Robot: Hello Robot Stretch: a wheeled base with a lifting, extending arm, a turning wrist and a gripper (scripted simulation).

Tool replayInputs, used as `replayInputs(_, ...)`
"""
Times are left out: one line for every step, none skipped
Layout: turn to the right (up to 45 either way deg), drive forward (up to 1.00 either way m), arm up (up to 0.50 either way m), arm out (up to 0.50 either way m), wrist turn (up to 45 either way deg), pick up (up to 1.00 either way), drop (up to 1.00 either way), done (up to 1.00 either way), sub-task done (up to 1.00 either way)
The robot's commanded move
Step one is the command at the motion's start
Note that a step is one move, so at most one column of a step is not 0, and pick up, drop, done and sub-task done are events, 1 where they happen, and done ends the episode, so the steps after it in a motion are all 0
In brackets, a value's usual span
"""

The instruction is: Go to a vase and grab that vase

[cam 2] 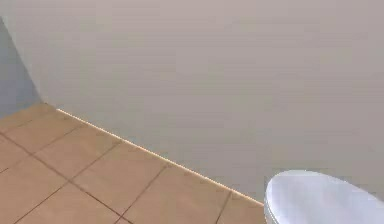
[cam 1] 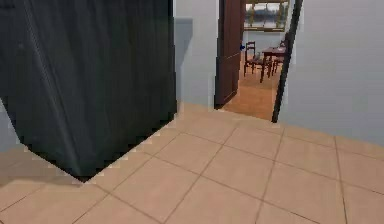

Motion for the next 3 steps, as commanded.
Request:
replayInputs(18.0, 0.0, 0.0, 0.0, 0.0, 0.0, 0.0, 0.0, 0.0)
replayInputs(0.0, 1.0, 0.0, 0.0, 0.0, 0.0, 0.0, 0.0, 0.0)
replayInputs(0.0, 1.0, 0.0, 0.0, 0.0, 0.0, 0.0, 0.0, 0.0)
